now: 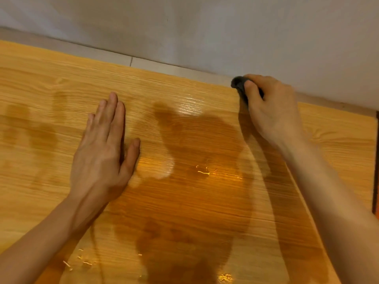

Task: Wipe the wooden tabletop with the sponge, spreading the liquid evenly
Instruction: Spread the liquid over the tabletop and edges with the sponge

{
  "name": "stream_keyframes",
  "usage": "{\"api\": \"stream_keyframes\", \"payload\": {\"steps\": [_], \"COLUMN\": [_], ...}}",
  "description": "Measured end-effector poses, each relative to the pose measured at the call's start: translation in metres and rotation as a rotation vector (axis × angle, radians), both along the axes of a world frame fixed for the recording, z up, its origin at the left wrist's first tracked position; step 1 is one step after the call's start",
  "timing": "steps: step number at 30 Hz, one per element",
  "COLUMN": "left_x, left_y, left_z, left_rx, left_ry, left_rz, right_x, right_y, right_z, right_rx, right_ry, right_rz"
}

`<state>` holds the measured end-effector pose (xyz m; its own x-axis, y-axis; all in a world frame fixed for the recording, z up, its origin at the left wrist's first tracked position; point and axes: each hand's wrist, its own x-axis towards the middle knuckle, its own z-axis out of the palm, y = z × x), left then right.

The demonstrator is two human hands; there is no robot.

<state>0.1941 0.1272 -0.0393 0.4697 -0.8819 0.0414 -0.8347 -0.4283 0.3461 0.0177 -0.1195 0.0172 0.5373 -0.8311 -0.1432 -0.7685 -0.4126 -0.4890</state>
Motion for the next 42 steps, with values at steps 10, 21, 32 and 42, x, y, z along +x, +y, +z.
{"api": "stream_keyframes", "payload": {"steps": [10,21,32,42], "left_x": [0.000,0.000,0.000,0.003], "left_y": [0.000,0.003,0.002,0.004], "left_z": [0.005,0.003,0.003,-0.002], "left_rx": [0.040,0.002,0.006,-0.037], "left_ry": [-0.018,-0.024,-0.010,-0.013], "left_rz": [0.018,0.044,0.043,0.003], "right_x": [0.167,0.027,-0.056,-0.001], "right_y": [0.066,0.019,0.139,0.081], "right_z": [-0.018,-0.018,-0.042,-0.040], "right_rx": [0.117,0.079,-0.135,-0.145], "right_ry": [-0.135,-0.364,-0.313,-0.179], "right_rz": [0.277,-0.105,0.328,0.008]}}
